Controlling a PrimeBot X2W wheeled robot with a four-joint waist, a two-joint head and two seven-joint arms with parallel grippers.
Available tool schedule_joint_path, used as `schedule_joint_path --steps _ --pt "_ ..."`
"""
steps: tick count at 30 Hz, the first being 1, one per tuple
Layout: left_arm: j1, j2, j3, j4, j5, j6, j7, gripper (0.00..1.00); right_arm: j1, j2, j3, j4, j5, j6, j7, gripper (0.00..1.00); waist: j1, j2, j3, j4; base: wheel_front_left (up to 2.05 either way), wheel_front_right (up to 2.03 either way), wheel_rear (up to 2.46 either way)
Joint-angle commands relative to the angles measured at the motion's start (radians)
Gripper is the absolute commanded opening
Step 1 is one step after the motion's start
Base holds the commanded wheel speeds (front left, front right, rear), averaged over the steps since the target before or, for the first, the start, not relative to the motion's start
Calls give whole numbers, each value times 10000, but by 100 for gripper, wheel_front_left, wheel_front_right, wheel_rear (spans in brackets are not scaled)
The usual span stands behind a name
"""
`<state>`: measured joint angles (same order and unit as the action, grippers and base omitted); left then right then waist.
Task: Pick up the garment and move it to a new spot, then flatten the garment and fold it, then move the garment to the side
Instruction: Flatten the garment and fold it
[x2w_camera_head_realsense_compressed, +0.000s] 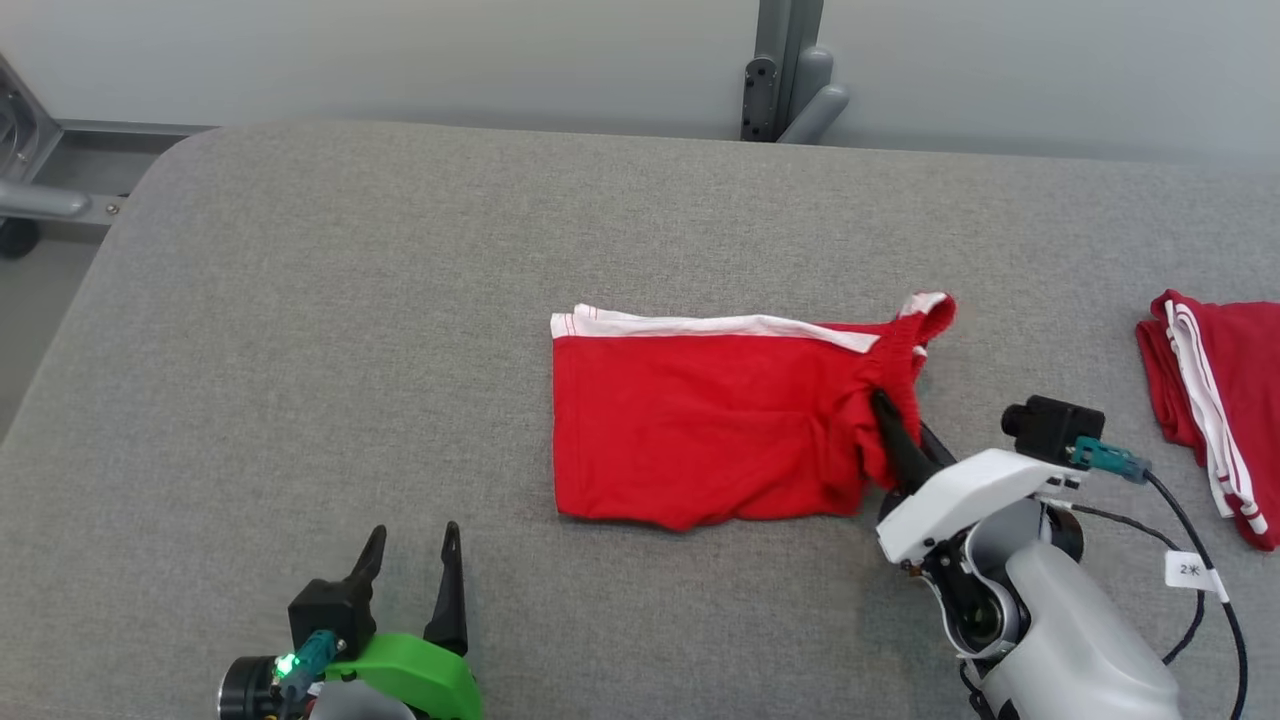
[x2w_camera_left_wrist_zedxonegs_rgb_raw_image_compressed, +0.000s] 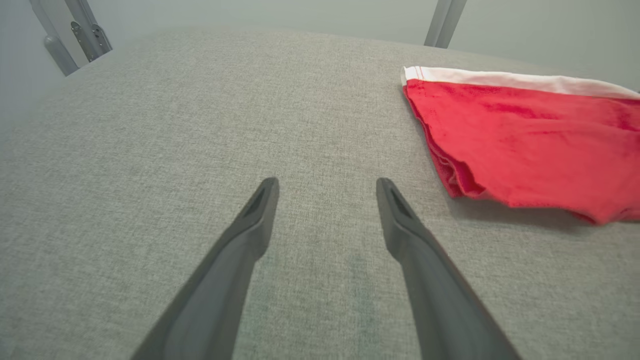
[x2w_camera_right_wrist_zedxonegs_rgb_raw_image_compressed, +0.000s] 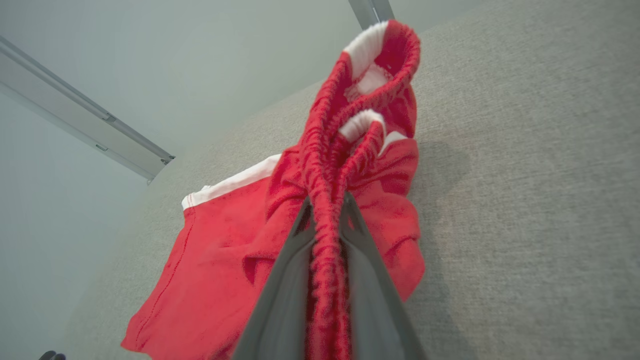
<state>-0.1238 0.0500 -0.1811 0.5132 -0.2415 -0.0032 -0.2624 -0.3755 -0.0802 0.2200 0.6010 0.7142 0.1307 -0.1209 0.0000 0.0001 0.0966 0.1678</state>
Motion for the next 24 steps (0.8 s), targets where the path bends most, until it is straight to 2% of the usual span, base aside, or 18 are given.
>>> schedule_joint_path --steps 1,5,8,12,13,18,19,20,21,24 --pt "93 20 -76 14 -34 -5 -23 100 110 -149 304 -378 317 -1 130 0 0 -1 -41 73 0 0 0" --pt "60 24 -374 76 -217 39 -23 100 137 -227 1335 -1263 989 -1 478 0 0 -1 -115 419 0 0 0" --pt "63 26 -583 100 -310 73 -23 100 -64 -178 1963 -1283 1151 -1 579 0 0 -1 -152 857 0 0 0" --pt "48 27 -869 167 -305 64 -23 100 -500 -7 2415 -651 1096 -1 345 0 0 -1 -170 1608 0 0 0" --pt "48 27 -869 167 -305 64 -23 100 -500 -7 2415 -651 1096 -1 345 0 0 -1 -170 1608 0 0 0" --pt "88 27 -1154 273 -234 76 -23 100 -1176 194 2736 684 943 -1 -274 0 0 -1 -193 2577 0 0 0" --pt "116 26 -1179 300 -229 87 -23 100 -1328 214 2822 938 853 -1 -425 28 0 -1 -200 2728 0 0 0" --pt "160 24 -1177 300 -215 116 -23 100 -1433 237 2904 1221 909 -1 -530 83 0 -1 -207 2854 0 0 0" --pt "209 23 -1157 310 -198 123 -23 100 -1537 239 2967 1440 934 -1 -672 100 0 -1 -217 2965 0 0 0" --pt "252 21 -1063 314 -192 88 -23 100 -1839 261 3150 1929 1032 -1 -1042 100 0 -1 -239 3107 0 0 0"
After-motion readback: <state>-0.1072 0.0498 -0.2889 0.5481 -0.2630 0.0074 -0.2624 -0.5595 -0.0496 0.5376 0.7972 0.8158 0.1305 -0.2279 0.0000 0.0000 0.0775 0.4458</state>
